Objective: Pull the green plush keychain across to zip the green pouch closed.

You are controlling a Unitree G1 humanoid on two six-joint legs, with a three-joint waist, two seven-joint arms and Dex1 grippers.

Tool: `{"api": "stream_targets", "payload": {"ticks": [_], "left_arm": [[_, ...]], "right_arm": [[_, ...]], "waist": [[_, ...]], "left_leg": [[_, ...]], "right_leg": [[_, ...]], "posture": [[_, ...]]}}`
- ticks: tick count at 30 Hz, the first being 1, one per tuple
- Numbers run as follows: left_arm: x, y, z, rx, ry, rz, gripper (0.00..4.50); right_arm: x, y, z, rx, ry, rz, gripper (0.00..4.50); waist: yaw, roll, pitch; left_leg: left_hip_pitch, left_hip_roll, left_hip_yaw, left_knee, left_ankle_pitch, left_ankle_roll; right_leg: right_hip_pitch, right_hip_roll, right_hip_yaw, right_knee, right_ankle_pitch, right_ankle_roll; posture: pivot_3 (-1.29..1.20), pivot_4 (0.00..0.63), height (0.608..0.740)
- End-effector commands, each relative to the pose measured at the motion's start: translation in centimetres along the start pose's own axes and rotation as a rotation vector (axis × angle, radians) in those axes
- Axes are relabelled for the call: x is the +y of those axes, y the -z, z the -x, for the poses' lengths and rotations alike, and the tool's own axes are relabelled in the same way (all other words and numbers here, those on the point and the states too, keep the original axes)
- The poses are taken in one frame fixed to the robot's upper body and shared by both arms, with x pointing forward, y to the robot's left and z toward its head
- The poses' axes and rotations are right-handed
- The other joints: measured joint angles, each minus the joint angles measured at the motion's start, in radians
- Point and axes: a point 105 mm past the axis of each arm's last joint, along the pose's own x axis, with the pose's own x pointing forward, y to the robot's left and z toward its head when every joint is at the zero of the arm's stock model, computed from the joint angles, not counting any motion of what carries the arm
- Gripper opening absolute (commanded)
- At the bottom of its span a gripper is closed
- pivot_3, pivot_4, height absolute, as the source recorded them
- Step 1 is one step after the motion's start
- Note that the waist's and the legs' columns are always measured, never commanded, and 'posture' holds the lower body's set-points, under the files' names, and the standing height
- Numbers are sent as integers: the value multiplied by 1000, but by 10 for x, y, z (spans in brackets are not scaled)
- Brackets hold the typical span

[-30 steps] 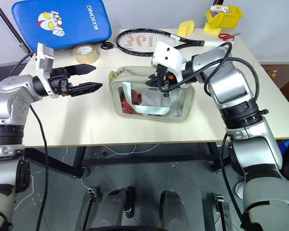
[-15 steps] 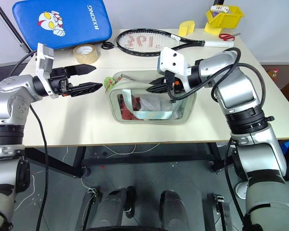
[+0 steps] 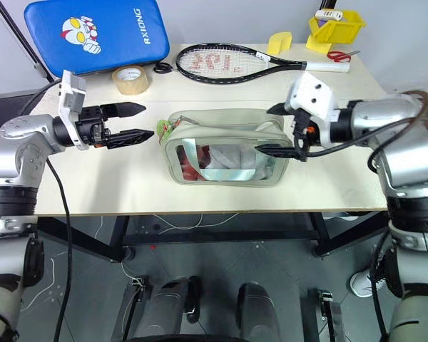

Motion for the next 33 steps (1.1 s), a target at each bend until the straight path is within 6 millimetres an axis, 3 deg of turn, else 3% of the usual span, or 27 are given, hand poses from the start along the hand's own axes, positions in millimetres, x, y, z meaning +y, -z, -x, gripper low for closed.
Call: {"api": "stream_targets", "payload": {"ticks": [1, 3, 6, 14, 20, 23, 30, 33], "left_arm": [[4, -2, 2, 11, -9, -31, 4500], [8, 1, 3, 17, -17, -22, 4500], [11, 4, 3, 26, -15, -8, 4500], [34, 13, -5, -31, -90, 102, 4500], [39, 23, -29, -21, -86, 156, 4500], [40, 25, -37, -19, -87, 167, 3711], [45, 11, -24, -62, -109, 138, 226], [45, -2, -14, -96, -96, 115, 106]], "right_arm": [[-3, -4, 5, -1, 45, 27, 2683], [-2, -4, 4, -7, 49, 20, 1467], [-3, -3, 4, -15, 57, 12, 87], [1, -1, 3, -27, 56, 10, 87], [3, -2, 3, -34, 57, 14, 87], [2, -3, 3, -35, 64, 16, 0], [1, -4, 3, -40, 75, 12, 0], [1, -4, 2, -41, 75, 8, 0]], "waist": [[1, 0, 0], [2, 0, 0], [4, 0, 0], [8, 0, 0], [6, 0, 0], [7, 0, 0], [5, -1, 0], [5, -1, 0]], "left_leg": [[0, 0, 0, 0, 0, 0], [0, 0, 0, 0, 0, 0], [0, 0, 0, 0, 0, 0], [0, 0, 0, 1, 0, 0], [-1, 0, 0, 1, 0, 1], [-1, 0, 0, 1, 0, 1], [-1, 0, 0, 2, 0, 1], [-1, 0, 0, 2, 0, 1]], "right_leg": [[0, 0, 0, 0, 0, 0], [0, 0, 0, 0, 0, 0], [0, 0, 0, 0, 0, 0], [0, 0, 0, 0, 0, 0], [0, 0, -1, 0, 0, 0], [0, 0, -1, 0, 0, 0], [0, 0, -1, 0, 0, 0], [0, 0, -1, 0, 0, 0]], "posture": [[0, 150, 740], [0, 150, 740], [0, 150, 740], [0, 150, 740], [0, 150, 740], [0, 150, 740], [0, 150, 740], [0, 150, 740]]}}
